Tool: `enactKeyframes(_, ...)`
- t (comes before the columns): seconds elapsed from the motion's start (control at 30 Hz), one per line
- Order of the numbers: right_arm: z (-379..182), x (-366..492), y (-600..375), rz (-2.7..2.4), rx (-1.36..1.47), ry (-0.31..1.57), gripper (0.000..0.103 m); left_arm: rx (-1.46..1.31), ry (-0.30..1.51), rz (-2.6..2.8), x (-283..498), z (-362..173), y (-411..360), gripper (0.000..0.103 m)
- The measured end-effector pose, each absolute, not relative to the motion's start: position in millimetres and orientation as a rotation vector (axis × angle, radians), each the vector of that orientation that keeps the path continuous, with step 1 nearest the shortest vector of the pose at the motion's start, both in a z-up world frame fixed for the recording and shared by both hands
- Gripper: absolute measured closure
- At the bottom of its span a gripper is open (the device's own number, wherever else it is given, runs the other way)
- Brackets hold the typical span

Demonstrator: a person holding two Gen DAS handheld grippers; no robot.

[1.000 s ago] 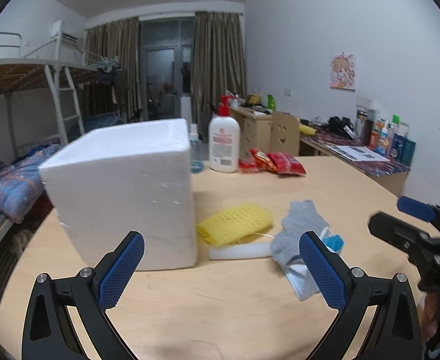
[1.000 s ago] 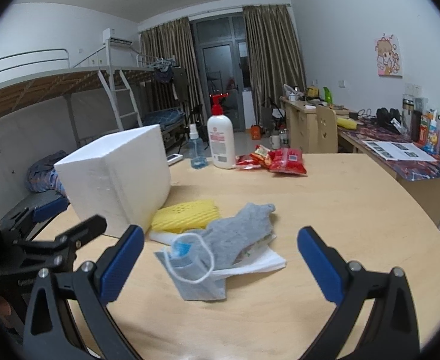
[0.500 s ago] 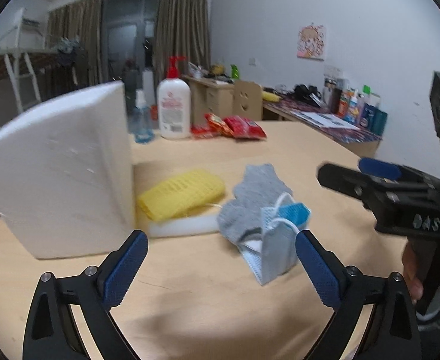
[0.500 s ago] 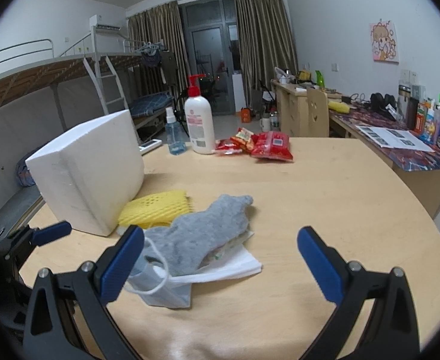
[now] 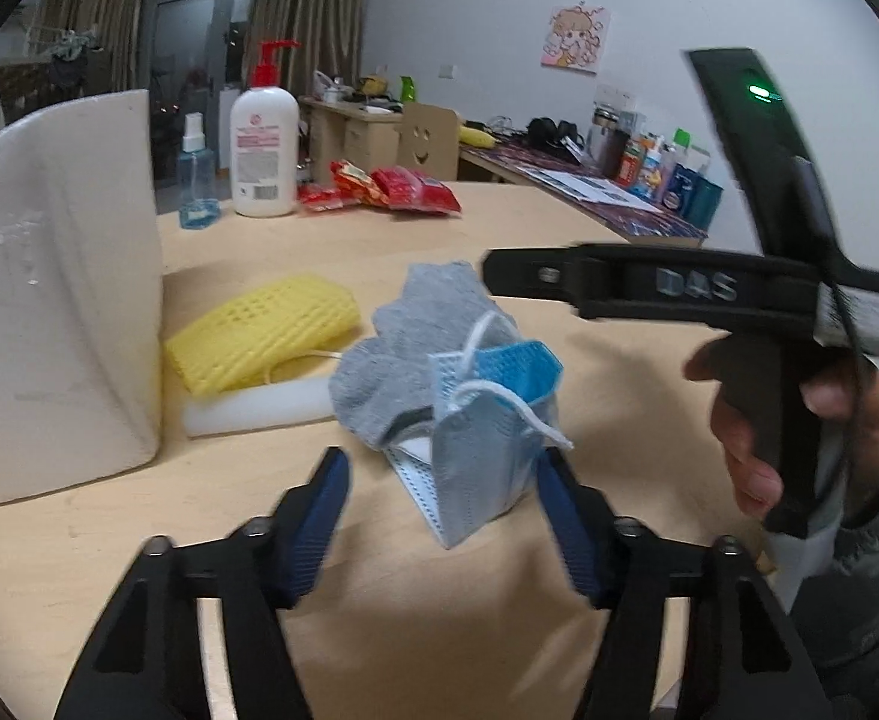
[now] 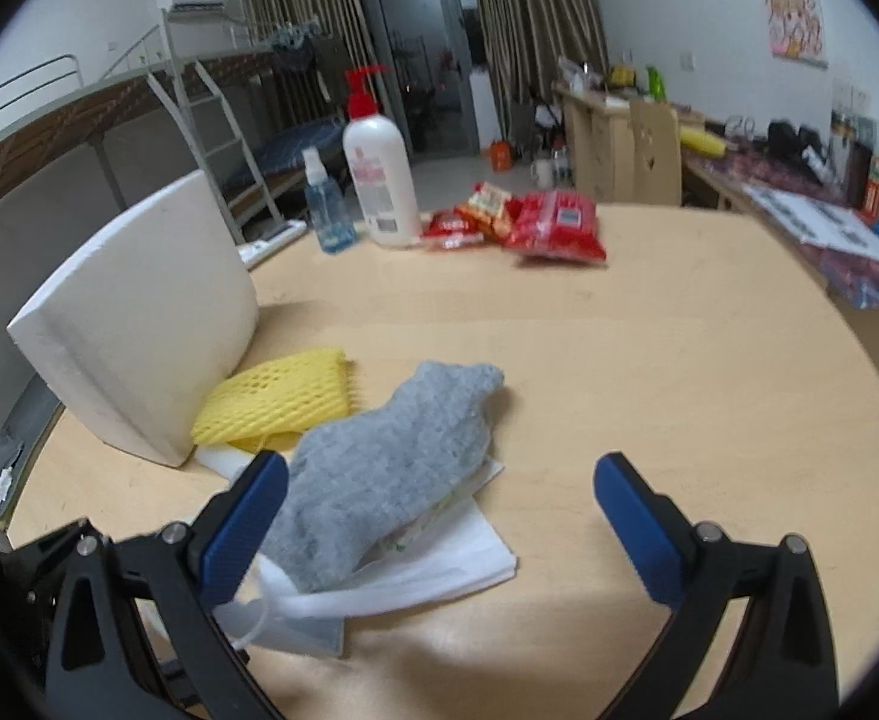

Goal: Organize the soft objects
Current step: 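Grasp the blue face mask with the left tool while the right tool approaches the grey sock, then close the right tool on the grey sock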

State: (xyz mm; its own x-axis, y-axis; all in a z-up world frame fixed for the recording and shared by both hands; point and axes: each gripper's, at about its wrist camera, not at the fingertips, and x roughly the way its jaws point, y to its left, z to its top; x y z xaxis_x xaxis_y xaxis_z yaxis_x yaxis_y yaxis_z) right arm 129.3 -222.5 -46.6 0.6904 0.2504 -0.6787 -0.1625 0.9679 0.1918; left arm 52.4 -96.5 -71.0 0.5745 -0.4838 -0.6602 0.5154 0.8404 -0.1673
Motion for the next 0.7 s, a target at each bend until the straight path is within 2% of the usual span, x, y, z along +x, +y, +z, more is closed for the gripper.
enactKeyframes(0.07, -51, 135, -223, 0.240, 0.133, 0.802, 0.000, 0.054, 0.766, -0.593, 52, -74, -99, 0.050)
enactKeyframes(0.1, -53, 136, -222, 0.240, 0.133, 0.807, 0.000, 0.059, 0.767, -0.589, 52, -75, -100, 0.058)
enactKeyframes(0.13, -53, 137, -222, 0.241, 0.131, 0.809, 0.000, 0.060, 0.769, -0.593, 53, -75, -101, 0.061)
enactKeyframes(0.23, -53, 137, -221, 0.254, 0.133, 0.809, 0.000, 0.063, 0.775, -0.615, 54, -76, -102, 0.066)
enactKeyframes(0.4, -55, 144, -220, 0.259, 0.134, 0.819, 0.000, 0.068, 0.776, -0.632, 57, -79, -102, 0.088)
enactKeyframes(0.5, -57, 149, -216, 0.267, 0.127, 0.830, 0.000, 0.060, 0.776, -0.650, 58, -79, -100, 0.097)
enactKeyframes(0.7, -63, 160, -208, 0.298, 0.123, 0.869, 0.012, 0.040, 0.785, -0.716, 57, -78, -97, 0.099)
